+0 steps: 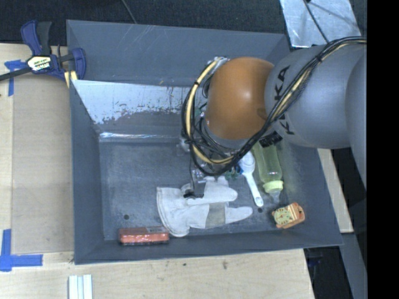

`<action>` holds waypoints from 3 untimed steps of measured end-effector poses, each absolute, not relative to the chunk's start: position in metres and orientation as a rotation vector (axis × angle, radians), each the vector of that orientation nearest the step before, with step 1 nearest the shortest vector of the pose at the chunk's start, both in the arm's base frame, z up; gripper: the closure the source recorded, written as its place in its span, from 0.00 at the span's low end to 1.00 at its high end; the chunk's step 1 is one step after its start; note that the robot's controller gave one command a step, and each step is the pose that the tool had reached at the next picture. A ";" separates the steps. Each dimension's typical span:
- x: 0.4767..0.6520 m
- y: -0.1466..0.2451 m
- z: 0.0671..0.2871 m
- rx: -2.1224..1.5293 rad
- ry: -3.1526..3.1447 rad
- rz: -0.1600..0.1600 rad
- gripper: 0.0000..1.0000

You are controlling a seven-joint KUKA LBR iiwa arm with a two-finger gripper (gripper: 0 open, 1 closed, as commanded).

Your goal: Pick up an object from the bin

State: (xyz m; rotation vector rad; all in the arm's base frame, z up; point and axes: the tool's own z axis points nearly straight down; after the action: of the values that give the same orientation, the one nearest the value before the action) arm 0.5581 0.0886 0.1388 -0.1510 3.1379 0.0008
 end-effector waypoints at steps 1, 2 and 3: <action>0.562 0.063 0.088 -0.487 3.098 0.000 0.00; 0.553 0.093 0.073 -0.157 3.129 0.001 1.00; 0.553 0.093 0.073 -0.157 3.129 0.001 1.00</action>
Offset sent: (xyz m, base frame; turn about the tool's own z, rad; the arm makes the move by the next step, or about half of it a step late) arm -0.0088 0.0047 -0.0688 -0.0051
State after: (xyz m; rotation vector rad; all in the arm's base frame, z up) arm 0.5526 0.0930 0.0734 -0.1566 3.1293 0.0008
